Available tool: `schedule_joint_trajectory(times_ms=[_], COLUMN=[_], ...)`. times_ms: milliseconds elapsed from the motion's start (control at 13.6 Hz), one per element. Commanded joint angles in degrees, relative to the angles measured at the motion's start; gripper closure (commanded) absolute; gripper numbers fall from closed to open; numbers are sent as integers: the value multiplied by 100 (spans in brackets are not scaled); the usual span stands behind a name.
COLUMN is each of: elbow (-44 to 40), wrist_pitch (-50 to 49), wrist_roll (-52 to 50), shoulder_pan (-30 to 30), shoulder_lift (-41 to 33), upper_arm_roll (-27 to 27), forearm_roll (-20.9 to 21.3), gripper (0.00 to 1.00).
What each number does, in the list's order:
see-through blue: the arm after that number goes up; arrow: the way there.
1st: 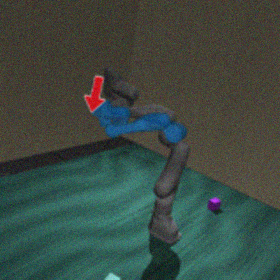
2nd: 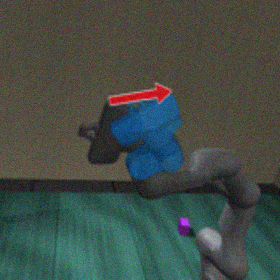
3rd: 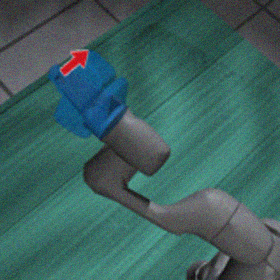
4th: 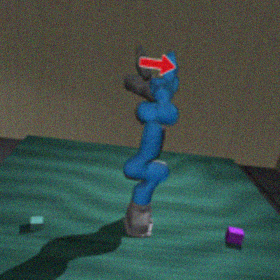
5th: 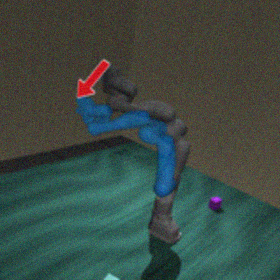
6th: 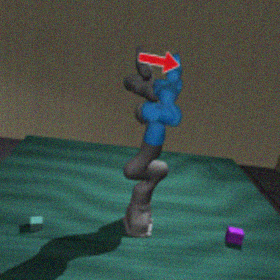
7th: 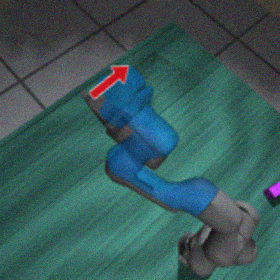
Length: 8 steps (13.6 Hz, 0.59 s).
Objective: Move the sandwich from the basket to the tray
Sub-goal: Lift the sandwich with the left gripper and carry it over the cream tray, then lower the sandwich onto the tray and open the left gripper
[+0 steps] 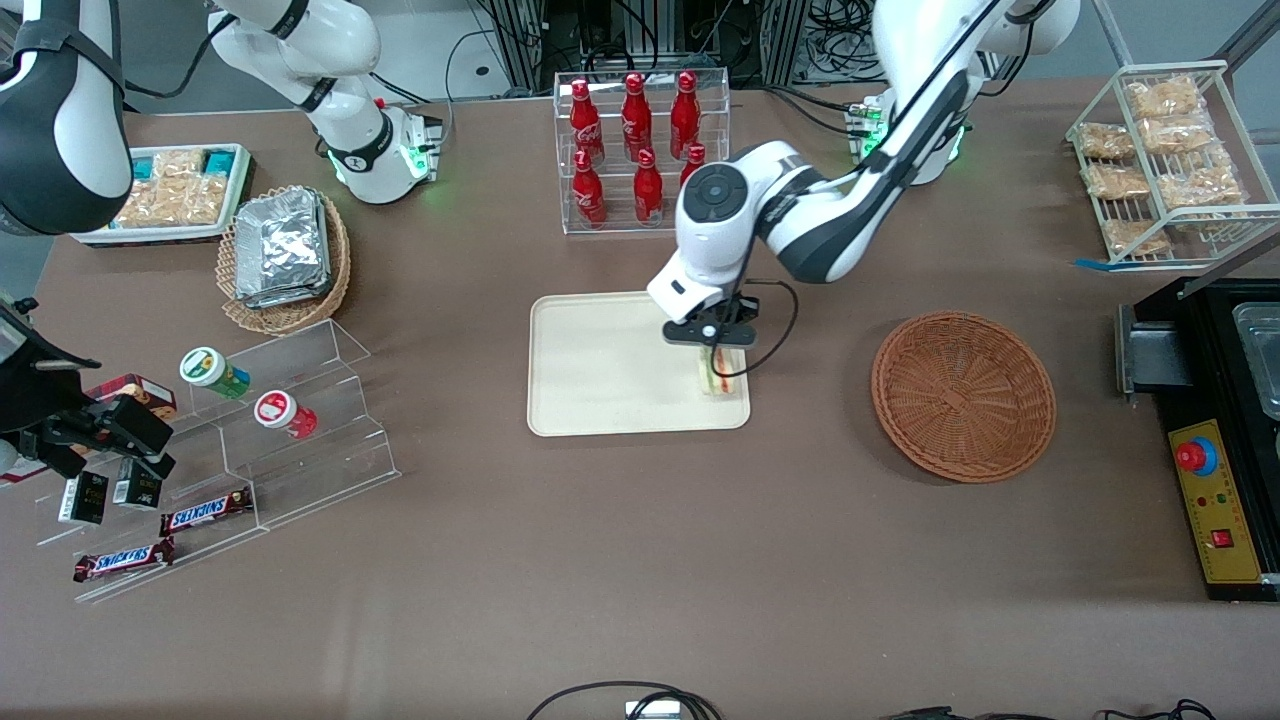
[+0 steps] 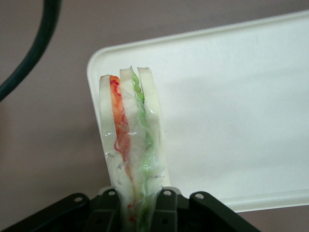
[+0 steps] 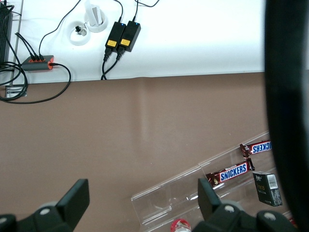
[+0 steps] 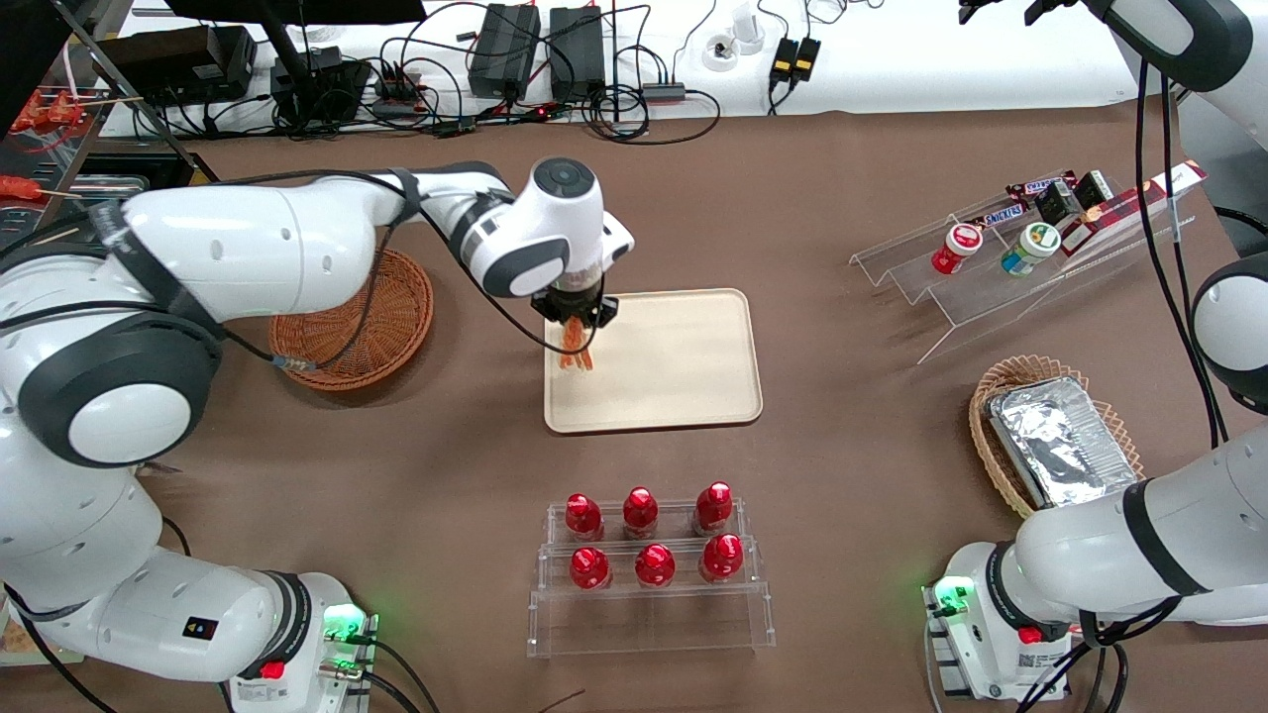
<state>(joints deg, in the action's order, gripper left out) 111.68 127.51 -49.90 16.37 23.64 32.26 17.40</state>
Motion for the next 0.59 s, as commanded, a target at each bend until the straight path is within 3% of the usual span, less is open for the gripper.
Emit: schedule_joint_trajectory(times_ms=[0,293,513], elbow=[-147,-138,-120], wrist_pitch=[81,266,266], wrist_roll=[-248,-696,-714], shoulder_pan=[208,331,454], shoulder_lift=[350,659,694], upper_arm_roll=[-35,-35,-35], forearm_roll=[439,826,827], gripper=[100,100,100])
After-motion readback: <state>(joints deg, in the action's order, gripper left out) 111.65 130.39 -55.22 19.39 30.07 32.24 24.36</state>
